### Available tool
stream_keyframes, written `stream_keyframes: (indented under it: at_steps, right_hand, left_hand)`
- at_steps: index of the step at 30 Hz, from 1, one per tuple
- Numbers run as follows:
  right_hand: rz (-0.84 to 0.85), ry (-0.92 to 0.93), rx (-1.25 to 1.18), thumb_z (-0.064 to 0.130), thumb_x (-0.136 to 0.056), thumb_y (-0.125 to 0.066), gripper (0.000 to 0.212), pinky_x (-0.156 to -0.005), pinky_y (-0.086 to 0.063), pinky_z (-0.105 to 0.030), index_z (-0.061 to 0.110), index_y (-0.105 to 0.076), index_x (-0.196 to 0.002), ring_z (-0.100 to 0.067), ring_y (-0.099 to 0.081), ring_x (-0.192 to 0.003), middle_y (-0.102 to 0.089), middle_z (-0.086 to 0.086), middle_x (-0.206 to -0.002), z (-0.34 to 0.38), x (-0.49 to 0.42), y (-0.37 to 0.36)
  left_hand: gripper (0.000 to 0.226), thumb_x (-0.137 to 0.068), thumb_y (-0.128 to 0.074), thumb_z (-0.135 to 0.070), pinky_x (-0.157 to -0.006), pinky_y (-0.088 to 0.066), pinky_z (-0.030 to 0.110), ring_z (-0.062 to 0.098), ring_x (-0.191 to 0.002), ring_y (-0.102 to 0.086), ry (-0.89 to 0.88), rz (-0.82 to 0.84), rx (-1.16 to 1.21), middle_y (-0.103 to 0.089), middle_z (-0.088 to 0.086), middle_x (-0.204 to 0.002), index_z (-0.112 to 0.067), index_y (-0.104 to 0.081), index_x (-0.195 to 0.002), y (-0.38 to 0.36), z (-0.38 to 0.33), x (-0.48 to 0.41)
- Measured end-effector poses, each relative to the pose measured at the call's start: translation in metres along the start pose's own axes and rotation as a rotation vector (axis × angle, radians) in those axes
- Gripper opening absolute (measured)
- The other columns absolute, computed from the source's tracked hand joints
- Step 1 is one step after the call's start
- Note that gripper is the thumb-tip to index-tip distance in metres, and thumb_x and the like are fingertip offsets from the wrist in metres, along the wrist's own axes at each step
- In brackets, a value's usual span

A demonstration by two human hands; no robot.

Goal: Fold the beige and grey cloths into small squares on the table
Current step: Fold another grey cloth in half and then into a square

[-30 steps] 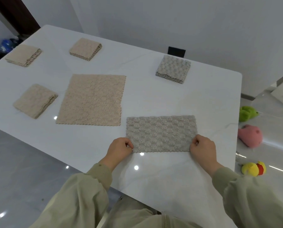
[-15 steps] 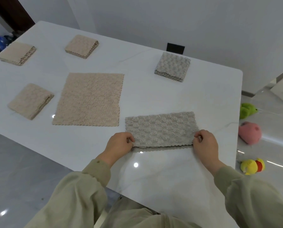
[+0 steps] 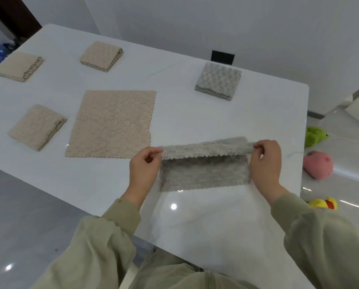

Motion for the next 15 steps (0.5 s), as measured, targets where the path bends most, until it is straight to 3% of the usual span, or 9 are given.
stream_keyframes:
  at_steps: [2, 4, 8, 11, 15]
  right_hand:
    - [-0.042, 0.092, 0.056, -0.009, -0.086, -0.047, 0.015, -0.075, -0.032, -0.021, 0.001, -0.058, -0.089, -0.023, -0.047, -0.086, -0.052, -0.013, -0.087, 0.006, 0.003, 0.006]
    - [0.049, 0.093, 0.117, -0.01, -0.084, -0.048, 0.014, -0.074, -0.034, -0.024, 0.0, -0.058, -0.087, -0.026, -0.048, -0.085, -0.053, -0.014, -0.085, -0.007, 0.014, -0.004]
    - [0.222, -0.052, 0.191, -0.007, -0.082, -0.048, 0.015, -0.072, -0.04, -0.036, 0.002, -0.059, -0.086, -0.032, -0.052, -0.083, -0.056, -0.011, -0.083, -0.051, 0.042, -0.025]
    - [0.227, -0.047, 0.19, -0.008, -0.082, -0.048, 0.016, -0.073, -0.043, -0.04, 0.002, -0.06, -0.085, -0.031, -0.052, -0.082, -0.058, -0.012, -0.083, -0.051, 0.047, -0.027]
    - [0.175, -0.062, 0.167, -0.008, -0.081, -0.049, 0.014, -0.073, -0.042, -0.04, 0.002, -0.059, -0.082, -0.029, -0.05, -0.081, -0.057, -0.012, -0.081, -0.044, 0.044, -0.021]
  left_hand:
    - [0.019, -0.089, -0.059, -0.004, -0.072, -0.046, 0.007, -0.002, -0.076, -0.058, -0.06, 0.001, -0.003, -0.067, -0.009, -0.085, -0.02, -0.07, -0.091, 0.0, -0.007, 0.005]
    - [0.022, -0.088, -0.059, -0.004, -0.076, -0.047, 0.01, -0.001, -0.081, -0.06, -0.062, 0.051, -0.062, -0.067, -0.011, -0.087, -0.023, -0.07, -0.092, -0.005, 0.007, 0.013]
    - [0.029, -0.087, -0.058, -0.005, -0.064, -0.047, 0.018, 0.004, -0.061, -0.052, 0.068, 0.16, -0.218, -0.063, -0.007, -0.072, -0.032, -0.068, -0.085, -0.014, 0.061, 0.029]
    - [0.026, -0.086, -0.059, -0.002, -0.075, -0.047, 0.02, 0.0, -0.07, -0.055, 0.078, 0.171, -0.267, -0.062, -0.012, -0.077, -0.026, -0.07, -0.087, -0.016, 0.07, 0.033]
    - [0.025, -0.085, -0.058, 0.0, -0.073, -0.046, 0.016, 0.001, -0.074, -0.058, 0.036, 0.153, -0.266, -0.063, -0.015, -0.081, -0.021, -0.071, -0.09, -0.015, 0.063, 0.034]
Point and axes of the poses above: each hand's wrist, its own x-axis away from the middle knuckle, its own y-axis out of the back of the hand, z = x × y, the point moved 10 cm from there along -x, towards the middle knuckle
